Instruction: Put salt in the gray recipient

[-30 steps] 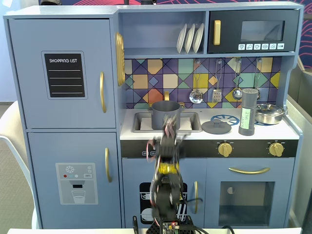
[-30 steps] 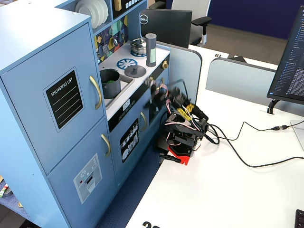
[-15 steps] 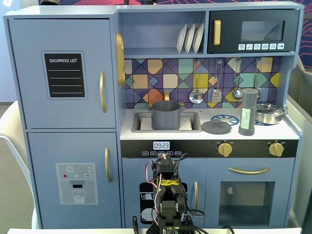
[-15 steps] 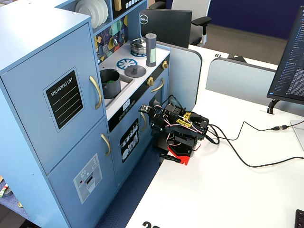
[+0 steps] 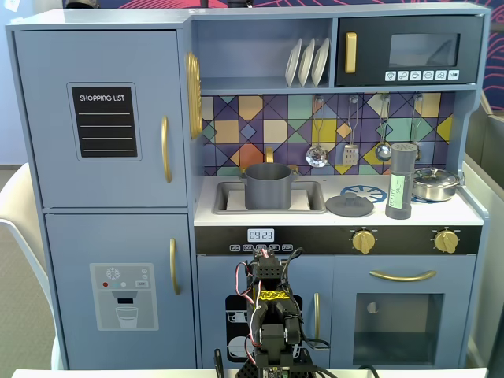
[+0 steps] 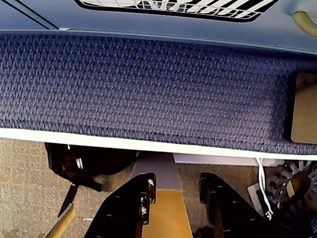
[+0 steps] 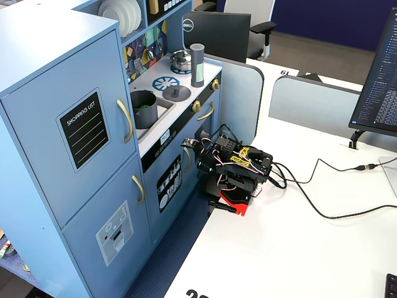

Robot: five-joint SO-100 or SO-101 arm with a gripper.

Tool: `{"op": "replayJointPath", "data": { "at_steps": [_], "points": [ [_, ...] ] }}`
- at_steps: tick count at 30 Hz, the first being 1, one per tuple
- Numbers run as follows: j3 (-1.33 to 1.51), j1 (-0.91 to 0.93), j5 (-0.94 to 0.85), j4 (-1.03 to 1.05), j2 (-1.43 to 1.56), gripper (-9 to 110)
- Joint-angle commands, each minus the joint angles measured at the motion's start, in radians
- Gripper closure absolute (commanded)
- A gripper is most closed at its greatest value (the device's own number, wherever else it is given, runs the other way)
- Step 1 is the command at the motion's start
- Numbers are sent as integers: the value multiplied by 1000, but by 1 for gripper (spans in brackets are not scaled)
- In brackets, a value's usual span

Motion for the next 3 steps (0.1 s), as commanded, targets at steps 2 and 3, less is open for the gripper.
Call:
{"op": "replayJointPath", "data": {
  "at_steps": [2,3],
  "points": [
    [-5,-14,0,-5,6,97],
    [-5,-14,0,-5,6,97]
  ]
}}
